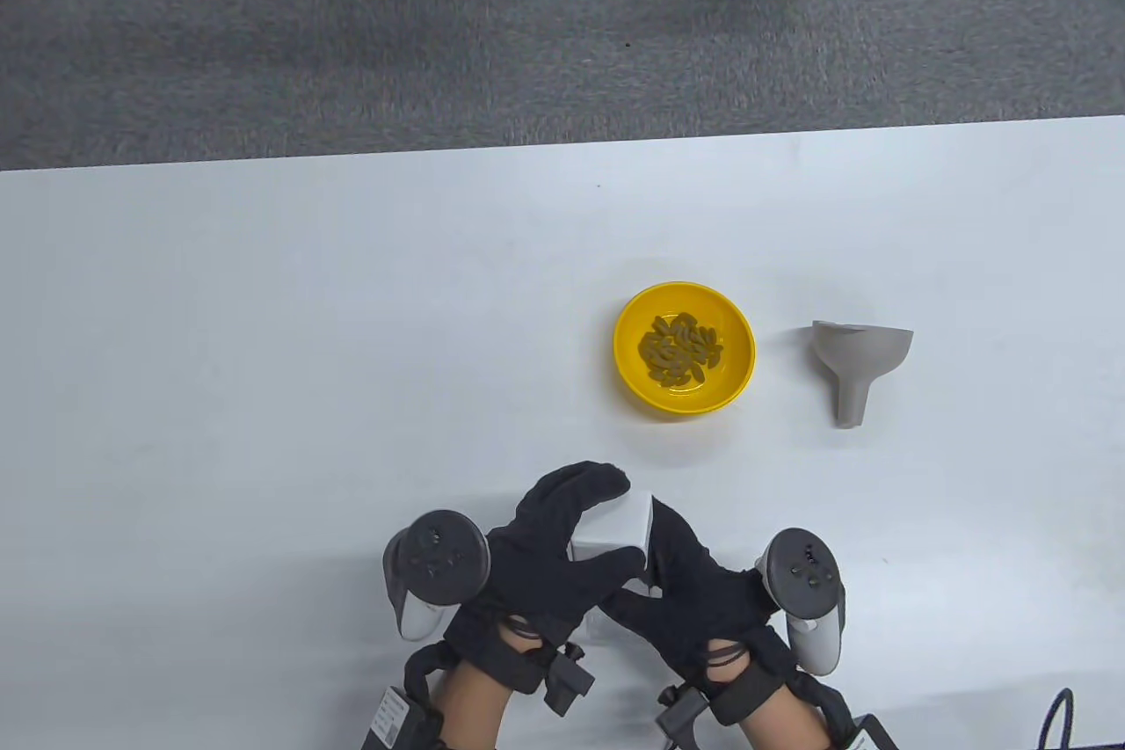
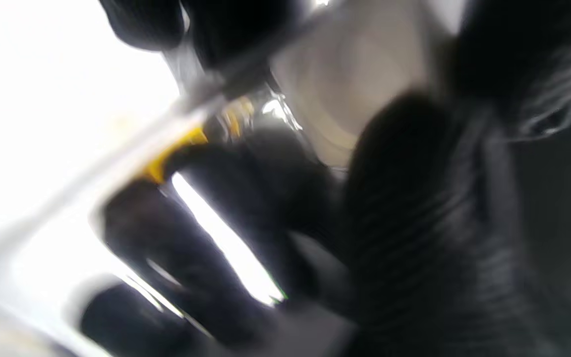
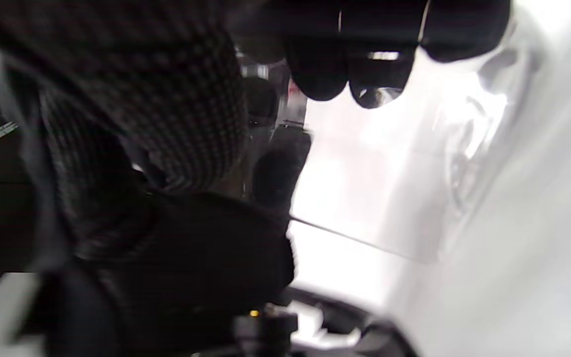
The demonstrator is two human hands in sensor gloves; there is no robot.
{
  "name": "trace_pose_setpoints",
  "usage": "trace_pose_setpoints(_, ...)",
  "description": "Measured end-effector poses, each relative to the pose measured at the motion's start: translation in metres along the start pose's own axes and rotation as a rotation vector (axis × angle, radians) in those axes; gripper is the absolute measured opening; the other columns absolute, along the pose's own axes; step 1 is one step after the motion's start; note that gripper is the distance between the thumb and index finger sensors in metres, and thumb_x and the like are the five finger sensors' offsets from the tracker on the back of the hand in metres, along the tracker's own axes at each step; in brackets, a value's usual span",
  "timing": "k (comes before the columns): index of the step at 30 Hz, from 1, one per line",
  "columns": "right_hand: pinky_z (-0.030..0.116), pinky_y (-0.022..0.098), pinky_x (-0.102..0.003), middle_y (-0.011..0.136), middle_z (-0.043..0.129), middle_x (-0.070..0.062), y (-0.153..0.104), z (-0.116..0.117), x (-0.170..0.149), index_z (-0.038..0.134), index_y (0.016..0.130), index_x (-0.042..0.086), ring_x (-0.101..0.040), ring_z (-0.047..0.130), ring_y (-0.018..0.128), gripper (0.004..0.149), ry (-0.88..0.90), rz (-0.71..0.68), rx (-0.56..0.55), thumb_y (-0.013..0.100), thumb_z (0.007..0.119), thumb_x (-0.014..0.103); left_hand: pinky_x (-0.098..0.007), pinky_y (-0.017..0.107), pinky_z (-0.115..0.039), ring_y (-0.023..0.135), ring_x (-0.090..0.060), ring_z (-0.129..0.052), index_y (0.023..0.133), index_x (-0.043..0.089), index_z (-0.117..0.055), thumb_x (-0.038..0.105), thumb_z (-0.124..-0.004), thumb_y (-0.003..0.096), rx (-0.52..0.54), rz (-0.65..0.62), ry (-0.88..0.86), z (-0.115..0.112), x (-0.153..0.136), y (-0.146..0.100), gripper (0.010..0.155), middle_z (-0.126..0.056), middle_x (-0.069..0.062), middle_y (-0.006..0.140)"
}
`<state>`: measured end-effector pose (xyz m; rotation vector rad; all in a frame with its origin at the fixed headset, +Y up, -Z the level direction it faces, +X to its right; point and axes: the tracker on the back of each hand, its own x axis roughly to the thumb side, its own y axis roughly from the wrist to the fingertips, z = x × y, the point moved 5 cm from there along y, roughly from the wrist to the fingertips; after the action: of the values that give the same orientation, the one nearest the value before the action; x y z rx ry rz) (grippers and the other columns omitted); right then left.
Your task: Transfer raisins through funnel into coffee jar
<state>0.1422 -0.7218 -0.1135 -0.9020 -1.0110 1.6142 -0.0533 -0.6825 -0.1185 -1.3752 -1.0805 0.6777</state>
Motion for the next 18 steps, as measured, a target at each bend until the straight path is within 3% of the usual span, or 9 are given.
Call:
trace_pose_setpoints(4,0.062,0.067,-0.067,0.106,0.067,-0.017,0.005,0.0,-0.002,0.047,0.107,0.018,-0.044,0.074,0.093,0.091,0.126,-0.019,0.121,0.037,0.1,0.042,-0.063,0.077,-0.055,0.1,-0.035,-0.072,0.111,0.034,-0.05,0.071,-0.086,0.0419,-0.078,-0.026,-0.159,-0.003,-0.006,0.003,0.086,-0.066,-0.005,0.112)
trace_pose_setpoints(6,0.064,0.066,-0.066,0.106,0.067,-0.017,0.005,-0.001,-0.002,0.047,0.108,0.019,-0.043,0.075,0.092,0.091,0.229,-0.033,0.194,0.038,0.098,0.045,-0.062,0.078,-0.055,0.103,-0.034,-0.07,0.114,0.032,-0.038,0.075,-0.082,0.0435,-0.162,-0.027,-0.399,-0.008,-0.014,0.004,0.093,-0.062,-0.003,0.115)
trace_pose_setpoints(8,0.066,0.065,-0.066,0.105,0.07,-0.017,0.006,0.0,-0.002,0.05,0.108,0.019,-0.044,0.077,0.091,0.09,0.338,-0.033,0.248,0.038,0.099,0.046,-0.064,0.078,-0.05,0.105,-0.035,-0.063,0.114,0.03,-0.038,0.071,-0.082,0.0458,-0.264,-0.039,-0.63,-0.016,-0.019,0.006,0.091,-0.057,-0.005,0.117)
trace_pose_setpoints(11,0.068,0.064,-0.066,0.105,0.072,-0.018,0.005,0.004,-0.006,0.052,0.108,0.018,-0.044,0.08,0.089,0.089,0.392,-0.011,0.309,0.038,0.098,0.047,-0.063,0.079,-0.049,0.105,-0.034,-0.062,0.112,0.033,-0.049,0.069,-0.082,0.045,-0.292,-0.043,-0.591,-0.017,-0.024,0.006,0.083,-0.06,-0.002,0.117)
trace_pose_setpoints(14,0.069,0.063,-0.066,0.103,0.074,-0.019,0.004,0.01,-0.004,0.054,0.108,0.017,-0.045,0.081,0.088,0.089,0.428,-0.003,0.35,0.038,0.1,0.045,-0.067,0.078,-0.048,0.114,-0.043,-0.05,0.109,0.035,-0.045,0.071,-0.081,0.0454,-0.338,-0.081,-0.602,-0.018,-0.016,0.006,0.082,-0.049,-0.007,0.125)
trace_pose_setpoints(18,0.07,0.063,-0.067,0.102,0.075,-0.02,-0.003,0.005,0.01,0.055,0.108,0.015,-0.046,0.082,0.087,0.089,0.294,-0.059,0.201,0.038,0.1,0.043,-0.066,0.078,-0.05,0.113,-0.038,-0.059,0.104,0.038,-0.039,0.071,-0.085,0.0447,-0.28,-0.075,-0.517,-0.009,-0.008,0.005,0.082,-0.061,-0.006,0.12)
